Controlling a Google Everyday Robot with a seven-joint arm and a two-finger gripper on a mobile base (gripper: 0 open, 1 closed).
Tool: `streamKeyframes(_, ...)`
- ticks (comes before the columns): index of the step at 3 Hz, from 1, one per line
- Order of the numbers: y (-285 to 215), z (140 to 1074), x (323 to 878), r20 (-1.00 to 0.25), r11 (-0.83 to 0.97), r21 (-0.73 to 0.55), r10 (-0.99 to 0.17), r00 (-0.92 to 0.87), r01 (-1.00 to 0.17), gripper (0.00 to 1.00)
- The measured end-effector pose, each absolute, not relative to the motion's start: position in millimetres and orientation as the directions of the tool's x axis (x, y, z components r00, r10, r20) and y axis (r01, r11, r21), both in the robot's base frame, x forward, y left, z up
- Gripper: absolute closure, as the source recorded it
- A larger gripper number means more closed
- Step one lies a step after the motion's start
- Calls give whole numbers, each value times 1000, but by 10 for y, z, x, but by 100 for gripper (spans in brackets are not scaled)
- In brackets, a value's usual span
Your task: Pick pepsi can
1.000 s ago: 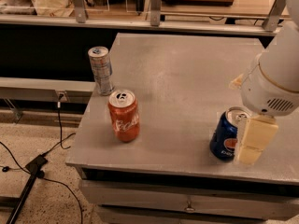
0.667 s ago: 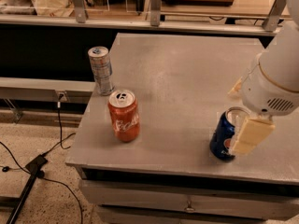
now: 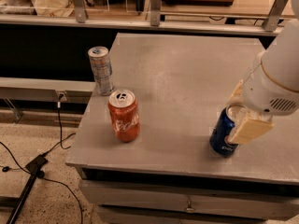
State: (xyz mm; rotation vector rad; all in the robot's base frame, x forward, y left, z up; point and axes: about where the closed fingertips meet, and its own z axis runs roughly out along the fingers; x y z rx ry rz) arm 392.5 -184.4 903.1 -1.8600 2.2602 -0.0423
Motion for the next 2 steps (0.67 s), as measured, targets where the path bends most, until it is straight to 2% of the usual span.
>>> streamKeyframes(1,-2036,9242,3929,-165,231,-205,-966,-199,-951,96)
streamKeyframes(2,-2309,9607,3899,-188,265,-255,-957,-221,-930,100)
